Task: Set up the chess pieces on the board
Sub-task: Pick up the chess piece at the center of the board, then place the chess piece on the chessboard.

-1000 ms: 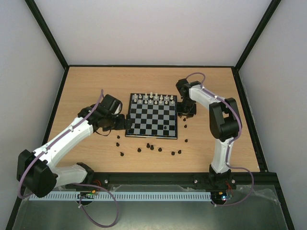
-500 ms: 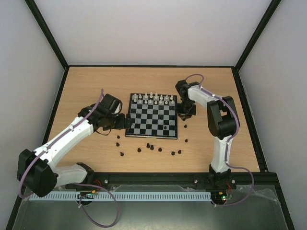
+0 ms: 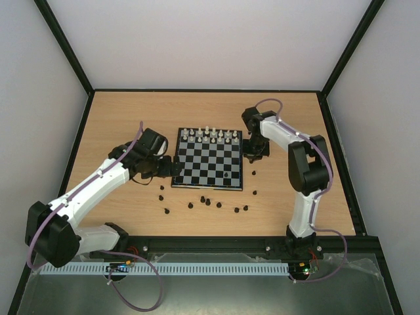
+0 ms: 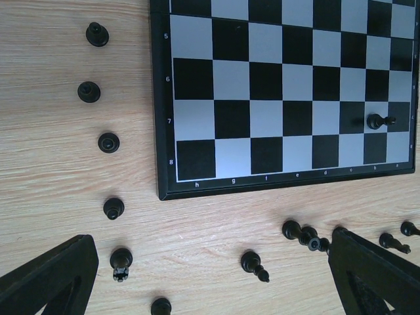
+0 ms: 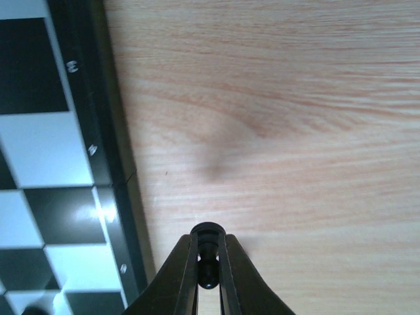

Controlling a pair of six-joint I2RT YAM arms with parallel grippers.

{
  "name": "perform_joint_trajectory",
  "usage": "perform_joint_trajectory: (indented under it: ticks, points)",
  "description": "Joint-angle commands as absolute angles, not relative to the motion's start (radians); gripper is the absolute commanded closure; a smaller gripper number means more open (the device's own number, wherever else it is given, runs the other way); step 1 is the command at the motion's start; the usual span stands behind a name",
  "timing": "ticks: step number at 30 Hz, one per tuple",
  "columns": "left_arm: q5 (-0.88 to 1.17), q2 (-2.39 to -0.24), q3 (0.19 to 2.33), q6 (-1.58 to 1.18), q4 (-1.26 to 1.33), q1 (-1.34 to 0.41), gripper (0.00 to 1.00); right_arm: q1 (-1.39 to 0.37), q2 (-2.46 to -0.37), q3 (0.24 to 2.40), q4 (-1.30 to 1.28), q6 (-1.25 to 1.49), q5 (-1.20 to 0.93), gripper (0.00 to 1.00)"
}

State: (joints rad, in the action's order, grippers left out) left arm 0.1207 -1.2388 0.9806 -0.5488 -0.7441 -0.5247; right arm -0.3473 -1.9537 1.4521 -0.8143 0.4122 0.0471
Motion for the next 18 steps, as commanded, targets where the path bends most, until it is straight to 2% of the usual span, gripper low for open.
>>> perform_joint_trajectory:
  ticks: [1,9,18]
  points:
    - [0.138,-1.251,0.98,-0.54,-0.728,-0.518,0.01,-0.378,-1.83,1.405,-0.885,0.432,0.032,0.92]
    - [0.136,-1.266,0.991,-0.537,-0.722,-0.518,0.01,-0.514,-1.763,1.346,-0.895,0.485,-0.011,0.92]
    - [0.131,-1.247,0.985,-0.543,-0.734,-0.518,0.01,-0.582,-1.829,1.352,-0.873,0.51,-0.027,0.92]
